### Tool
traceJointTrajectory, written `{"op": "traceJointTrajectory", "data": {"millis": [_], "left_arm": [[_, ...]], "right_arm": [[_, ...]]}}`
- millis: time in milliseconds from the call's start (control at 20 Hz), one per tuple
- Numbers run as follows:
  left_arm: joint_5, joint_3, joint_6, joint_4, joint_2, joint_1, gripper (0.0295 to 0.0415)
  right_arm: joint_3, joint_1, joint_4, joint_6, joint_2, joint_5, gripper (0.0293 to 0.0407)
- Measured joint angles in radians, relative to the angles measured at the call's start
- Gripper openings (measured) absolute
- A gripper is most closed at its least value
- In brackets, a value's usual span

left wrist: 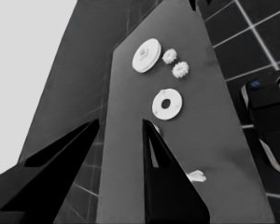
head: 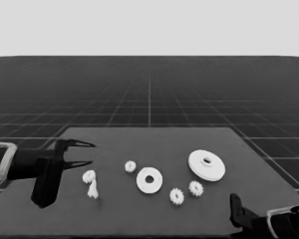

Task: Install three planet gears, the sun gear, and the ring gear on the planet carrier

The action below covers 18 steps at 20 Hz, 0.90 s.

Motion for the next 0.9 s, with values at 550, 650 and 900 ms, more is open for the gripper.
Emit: {"op": "traceJointTrajectory", "data": {"millis": [550,650,900], "left_arm": [[0.824,-1.265,-1.435,-0.13,1.079,0.316,0.0386],[0.82,-1.357,-1.418,-0.165,1.111,0.319,0.0385],[0.722,-1.55,-1.335,-0.057,1.182,0.479,0.0385]], "right_arm": [[-0.003,-0.006,0.001,0.0,0.0,0.0,0.0385],[-0.003,-0.006,0.001,0.0,0.0,0.0,0.0385],[-0.003,-0.006,0.0,0.0,0.0,0.0,0.0385]]}}
